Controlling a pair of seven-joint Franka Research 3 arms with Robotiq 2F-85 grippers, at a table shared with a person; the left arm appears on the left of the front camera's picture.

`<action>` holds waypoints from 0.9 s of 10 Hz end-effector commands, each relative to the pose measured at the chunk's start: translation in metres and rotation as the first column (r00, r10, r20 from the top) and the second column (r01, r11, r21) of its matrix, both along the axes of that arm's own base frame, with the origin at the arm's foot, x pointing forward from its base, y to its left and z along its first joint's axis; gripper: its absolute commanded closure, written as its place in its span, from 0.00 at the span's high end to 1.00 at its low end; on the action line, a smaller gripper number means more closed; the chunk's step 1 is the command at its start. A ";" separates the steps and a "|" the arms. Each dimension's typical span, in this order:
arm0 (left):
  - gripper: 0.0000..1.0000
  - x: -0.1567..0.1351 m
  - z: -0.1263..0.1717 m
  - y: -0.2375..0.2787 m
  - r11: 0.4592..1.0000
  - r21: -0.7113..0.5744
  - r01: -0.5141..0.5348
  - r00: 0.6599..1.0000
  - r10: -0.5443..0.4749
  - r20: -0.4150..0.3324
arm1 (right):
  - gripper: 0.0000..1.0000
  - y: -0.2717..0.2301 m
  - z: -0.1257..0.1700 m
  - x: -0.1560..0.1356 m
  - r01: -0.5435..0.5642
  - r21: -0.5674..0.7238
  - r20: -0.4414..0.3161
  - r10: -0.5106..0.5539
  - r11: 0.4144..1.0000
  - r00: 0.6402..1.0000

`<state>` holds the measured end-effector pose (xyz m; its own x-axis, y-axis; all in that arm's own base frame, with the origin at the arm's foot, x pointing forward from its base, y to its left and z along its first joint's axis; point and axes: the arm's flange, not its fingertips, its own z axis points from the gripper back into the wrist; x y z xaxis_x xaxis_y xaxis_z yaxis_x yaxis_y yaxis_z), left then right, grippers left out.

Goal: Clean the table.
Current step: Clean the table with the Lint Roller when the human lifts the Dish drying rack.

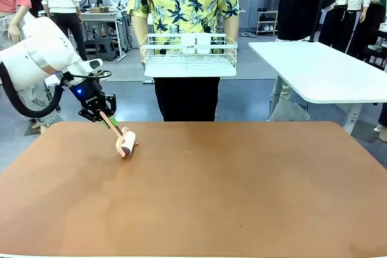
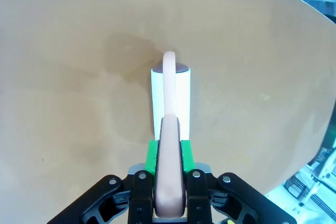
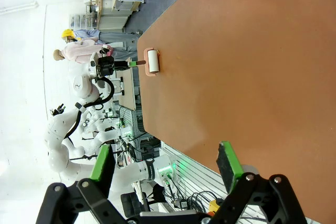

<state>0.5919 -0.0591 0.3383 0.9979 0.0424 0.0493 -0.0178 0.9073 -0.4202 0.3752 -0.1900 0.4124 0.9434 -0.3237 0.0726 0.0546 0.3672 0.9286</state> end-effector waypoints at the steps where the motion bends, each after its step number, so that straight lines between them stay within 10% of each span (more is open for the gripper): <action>1: 0.21 0.007 -0.043 -0.011 1.000 0.002 -0.009 1.000 0.009 0.025 | 1.00 0.000 0.002 -0.001 -0.002 0.003 0.008 0.002 1.000 1.000; 9: 0.21 0.017 -0.057 -0.080 0.995 0.014 0.094 0.996 -0.094 -0.002 | 1.00 0.000 0.002 -0.001 -0.002 0.003 0.008 0.002 1.000 1.000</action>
